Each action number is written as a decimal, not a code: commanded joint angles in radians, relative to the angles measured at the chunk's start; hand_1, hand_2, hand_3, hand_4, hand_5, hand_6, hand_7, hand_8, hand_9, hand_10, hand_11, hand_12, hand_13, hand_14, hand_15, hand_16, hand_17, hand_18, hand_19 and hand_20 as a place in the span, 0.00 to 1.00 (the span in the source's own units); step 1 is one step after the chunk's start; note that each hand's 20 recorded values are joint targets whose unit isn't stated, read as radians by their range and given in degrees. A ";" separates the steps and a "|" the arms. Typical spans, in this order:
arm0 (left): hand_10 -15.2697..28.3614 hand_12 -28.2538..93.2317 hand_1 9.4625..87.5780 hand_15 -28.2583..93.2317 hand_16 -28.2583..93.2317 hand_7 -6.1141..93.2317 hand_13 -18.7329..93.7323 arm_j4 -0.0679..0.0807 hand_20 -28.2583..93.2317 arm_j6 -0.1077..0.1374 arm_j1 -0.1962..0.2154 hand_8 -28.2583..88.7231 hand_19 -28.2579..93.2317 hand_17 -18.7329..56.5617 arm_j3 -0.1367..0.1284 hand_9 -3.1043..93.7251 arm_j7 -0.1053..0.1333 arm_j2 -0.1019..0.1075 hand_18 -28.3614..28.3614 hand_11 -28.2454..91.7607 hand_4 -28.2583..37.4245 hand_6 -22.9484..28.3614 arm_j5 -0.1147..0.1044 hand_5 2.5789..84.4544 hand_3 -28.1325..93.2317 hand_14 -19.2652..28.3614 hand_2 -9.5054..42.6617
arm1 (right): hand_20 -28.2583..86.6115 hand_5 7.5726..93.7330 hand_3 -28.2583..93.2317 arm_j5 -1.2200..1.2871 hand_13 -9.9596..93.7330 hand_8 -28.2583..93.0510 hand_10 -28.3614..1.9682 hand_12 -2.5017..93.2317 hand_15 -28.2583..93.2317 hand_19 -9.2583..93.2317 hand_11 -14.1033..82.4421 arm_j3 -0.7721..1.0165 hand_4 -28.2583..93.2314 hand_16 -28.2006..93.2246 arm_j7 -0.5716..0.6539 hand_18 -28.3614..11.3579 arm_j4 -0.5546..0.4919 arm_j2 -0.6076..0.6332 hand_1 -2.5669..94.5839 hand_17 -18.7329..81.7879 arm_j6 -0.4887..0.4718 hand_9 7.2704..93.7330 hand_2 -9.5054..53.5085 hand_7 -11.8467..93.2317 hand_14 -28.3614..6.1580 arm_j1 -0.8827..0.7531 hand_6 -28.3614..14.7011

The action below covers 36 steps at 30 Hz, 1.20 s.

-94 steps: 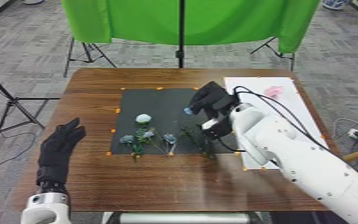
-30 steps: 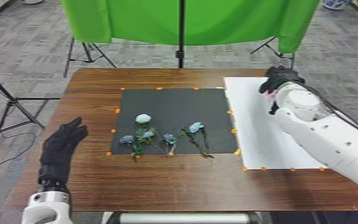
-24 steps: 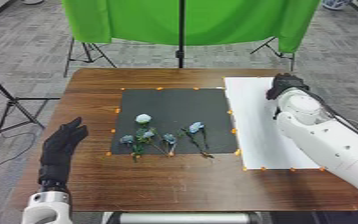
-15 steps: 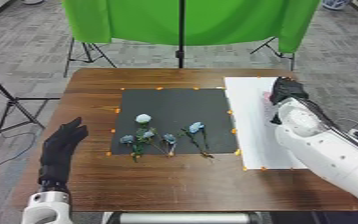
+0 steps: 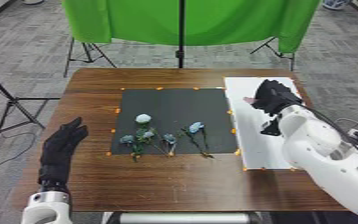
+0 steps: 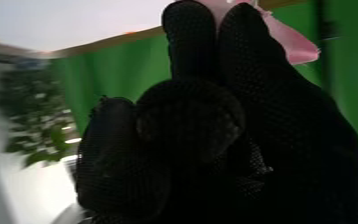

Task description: Arrange flowers

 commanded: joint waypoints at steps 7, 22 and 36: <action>0.65 0.33 0.16 0.41 0.23 0.16 0.45 0.007 0.39 -0.026 -0.004 0.19 0.32 0.29 0.000 0.48 -0.025 0.007 0.74 0.38 0.00 0.54 0.009 0.52 0.76 0.75 0.33 | 0.71 0.85 0.67 -0.075 0.99 0.33 0.62 0.42 0.69 1.00 0.27 -0.083 0.10 0.52 -0.070 0.48 -0.073 -0.076 0.67 0.85 -0.004 0.97 0.00 0.30 0.78 -0.108 0.66; 0.66 0.33 0.17 0.41 0.23 0.16 0.45 0.006 0.39 -0.027 -0.006 0.19 0.32 0.29 0.000 0.48 -0.030 -0.001 0.74 0.38 0.00 0.54 0.013 0.52 0.76 0.75 0.32 | 0.69 0.72 0.73 0.044 0.97 0.17 0.53 0.26 0.68 1.00 0.40 0.020 0.08 0.51 -0.105 0.49 -0.140 -0.056 0.49 0.84 -0.144 0.84 0.00 0.26 0.75 -0.180 0.62; 0.66 0.33 0.18 0.41 0.23 0.17 0.45 0.009 0.39 -0.029 -0.011 0.19 0.32 0.29 0.013 0.48 -0.011 -0.010 0.74 0.38 0.00 0.53 0.017 0.52 0.76 0.75 0.31 | 0.59 0.67 0.74 0.659 0.91 0.18 0.44 0.26 0.60 0.93 0.38 0.466 0.13 0.49 -0.543 0.37 -0.213 -0.283 0.24 0.74 0.268 0.84 0.07 0.23 0.58 -0.517 0.59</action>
